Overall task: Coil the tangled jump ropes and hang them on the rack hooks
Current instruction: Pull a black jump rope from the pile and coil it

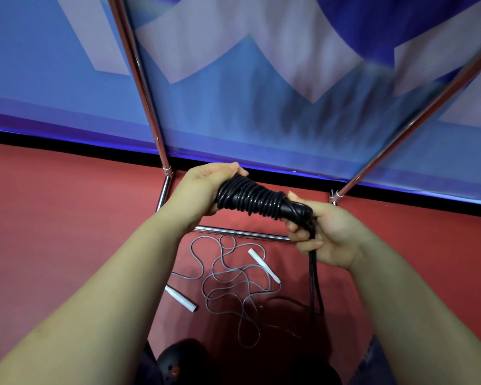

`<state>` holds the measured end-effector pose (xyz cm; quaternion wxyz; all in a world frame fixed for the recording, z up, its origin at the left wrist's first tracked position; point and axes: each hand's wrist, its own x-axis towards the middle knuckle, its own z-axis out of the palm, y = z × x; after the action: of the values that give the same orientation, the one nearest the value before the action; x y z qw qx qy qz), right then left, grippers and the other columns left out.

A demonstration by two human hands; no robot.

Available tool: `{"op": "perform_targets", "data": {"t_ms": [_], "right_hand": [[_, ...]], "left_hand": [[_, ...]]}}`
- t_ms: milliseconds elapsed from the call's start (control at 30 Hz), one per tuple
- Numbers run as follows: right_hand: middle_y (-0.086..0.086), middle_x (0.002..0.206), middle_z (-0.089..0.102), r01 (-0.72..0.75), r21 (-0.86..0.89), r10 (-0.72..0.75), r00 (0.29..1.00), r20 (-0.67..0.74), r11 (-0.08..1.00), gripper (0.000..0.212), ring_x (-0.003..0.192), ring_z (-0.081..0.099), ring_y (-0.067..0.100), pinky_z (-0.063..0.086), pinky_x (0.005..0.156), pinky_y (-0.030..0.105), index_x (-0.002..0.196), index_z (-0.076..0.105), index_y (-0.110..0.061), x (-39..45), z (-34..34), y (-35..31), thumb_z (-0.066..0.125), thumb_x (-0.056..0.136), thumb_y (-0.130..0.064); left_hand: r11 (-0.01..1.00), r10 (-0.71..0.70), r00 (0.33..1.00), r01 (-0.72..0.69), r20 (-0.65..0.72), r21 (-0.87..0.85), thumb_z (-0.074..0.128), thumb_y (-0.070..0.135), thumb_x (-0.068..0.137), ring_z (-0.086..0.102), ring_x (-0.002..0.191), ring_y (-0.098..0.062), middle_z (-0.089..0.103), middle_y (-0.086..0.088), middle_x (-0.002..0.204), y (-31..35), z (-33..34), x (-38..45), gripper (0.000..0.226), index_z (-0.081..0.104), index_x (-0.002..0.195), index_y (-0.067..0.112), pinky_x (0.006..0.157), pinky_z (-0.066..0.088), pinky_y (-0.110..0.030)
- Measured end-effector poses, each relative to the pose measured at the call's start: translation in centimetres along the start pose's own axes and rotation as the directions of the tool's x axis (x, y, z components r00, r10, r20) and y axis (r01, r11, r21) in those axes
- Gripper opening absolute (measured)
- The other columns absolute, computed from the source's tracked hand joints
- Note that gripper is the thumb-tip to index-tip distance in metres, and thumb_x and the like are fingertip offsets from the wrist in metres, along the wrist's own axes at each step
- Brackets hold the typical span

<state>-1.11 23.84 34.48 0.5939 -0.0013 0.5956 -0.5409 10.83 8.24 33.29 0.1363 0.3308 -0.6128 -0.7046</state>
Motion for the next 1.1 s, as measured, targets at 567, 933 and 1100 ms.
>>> {"op": "perform_targets", "data": {"t_ms": [567, 933, 1100], "right_hand": [[-0.002, 0.062, 0.036, 0.322, -0.346, -0.428, 0.854, -0.297, 0.881, 0.040, 0.049, 0.029, 0.009, 0.027, 0.050, 0.021, 0.069, 0.039, -0.020, 2.0, 2.6, 2.8, 0.038, 0.096, -0.049], [-0.011, 0.045, 0.029, 0.421, -0.287, -0.496, 0.822, -0.281, 0.860, 0.040, 0.036, 0.022, 0.002, 0.018, 0.036, 0.013, 0.062, 0.035, -0.021, 1.2, 0.8, 0.5, 0.043, 0.098, -0.034], [-0.009, 0.051, 0.028, 0.462, -0.341, -0.487, 0.873, 0.013, 0.819, 0.032, 0.041, 0.020, 0.002, 0.017, 0.039, 0.014, 0.066, 0.050, -0.019, 0.1, 0.8, 0.1, 0.045, 0.093, -0.034]], "left_hand": [[0.959, 0.248, 0.860, -0.153, -0.446, 0.239, 0.052, 0.033, 0.095, 0.050, 0.058, -0.006, 0.058, 0.010, 0.061, -2.0, 2.4, 0.2, 0.022, 0.067, 0.084, 0.021, 0.062, 0.041, -0.027], [0.976, -0.194, 0.962, 0.209, 0.193, -0.065, 0.061, 0.036, 0.085, 0.055, 0.048, -0.021, 0.062, -0.007, 0.060, 0.1, 0.9, 0.0, 0.025, 0.065, 0.095, 0.013, 0.040, 0.042, -0.020], [0.821, -0.406, 0.563, 0.570, 0.720, 0.017, 0.092, 0.044, 0.034, 0.070, 0.062, -0.033, 0.070, -0.024, 0.080, 0.2, -0.3, -0.7, 0.069, 0.074, 0.090, 0.008, 0.052, 0.058, -0.034]]}}
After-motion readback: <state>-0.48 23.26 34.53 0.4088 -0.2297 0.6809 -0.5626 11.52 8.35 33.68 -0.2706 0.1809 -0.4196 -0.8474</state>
